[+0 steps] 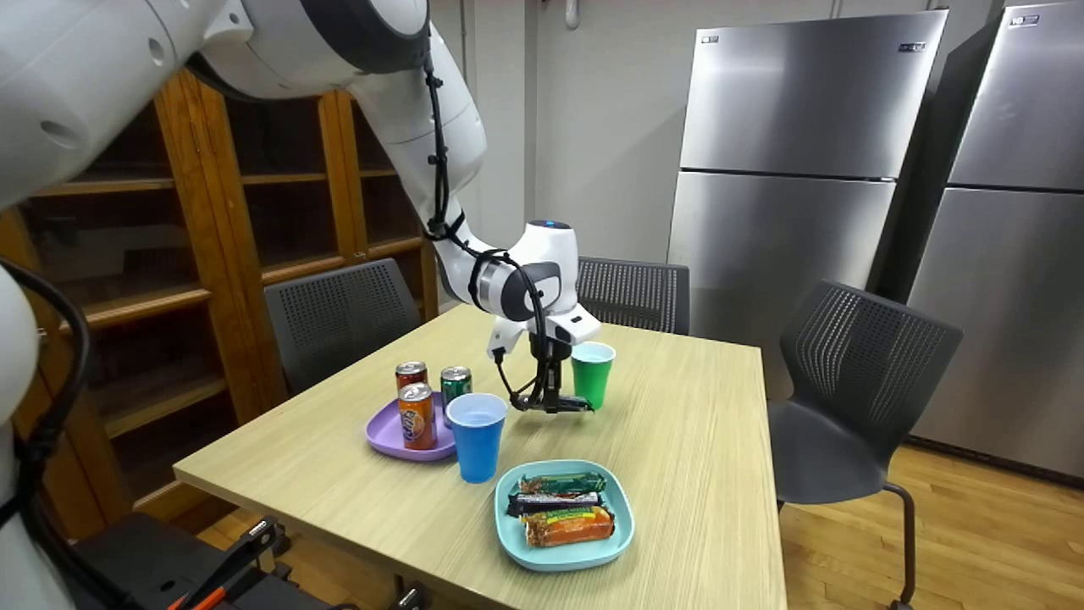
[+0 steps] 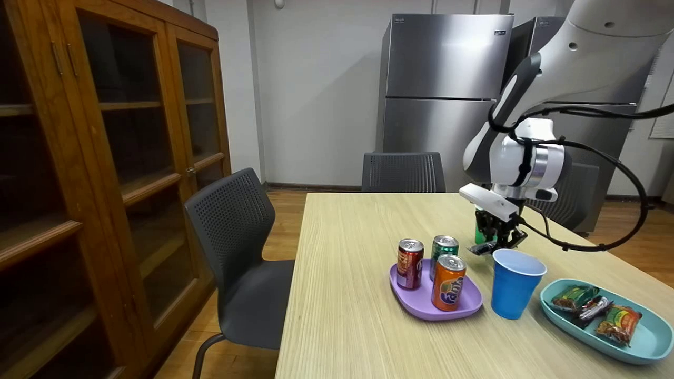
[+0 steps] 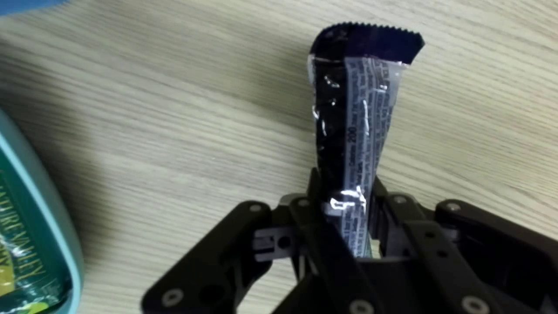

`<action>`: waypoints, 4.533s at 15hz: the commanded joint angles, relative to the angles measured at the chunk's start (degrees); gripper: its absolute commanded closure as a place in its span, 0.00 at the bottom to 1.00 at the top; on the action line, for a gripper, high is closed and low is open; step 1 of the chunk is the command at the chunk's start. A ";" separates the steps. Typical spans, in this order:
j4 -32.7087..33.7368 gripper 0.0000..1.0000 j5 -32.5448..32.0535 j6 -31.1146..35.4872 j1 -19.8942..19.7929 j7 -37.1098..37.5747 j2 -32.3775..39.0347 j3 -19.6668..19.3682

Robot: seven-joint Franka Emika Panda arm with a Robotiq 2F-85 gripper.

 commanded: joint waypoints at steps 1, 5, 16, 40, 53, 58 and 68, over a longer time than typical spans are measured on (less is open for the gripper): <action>-9.78 0.94 -0.58 3.17 -1.68 -1.73 -7.63 1.10; -17.95 0.94 -1.04 6.41 -2.58 -3.49 -12.72 0.37; -33.18 0.94 -4.76 12.70 -4.84 -15.63 -20.37 -3.80; -37.35 0.32 -11.28 11.39 -1.72 -19.68 -19.25 -9.49; -40.89 0.00 -12.49 11.30 -1.16 -21.55 -29.00 -9.35; -44.67 0.00 -16.84 10.59 -0.89 -22.15 -36.84 -9.23; -50.84 0.00 -29.74 12.18 -4.56 -20.53 -44.81 -4.66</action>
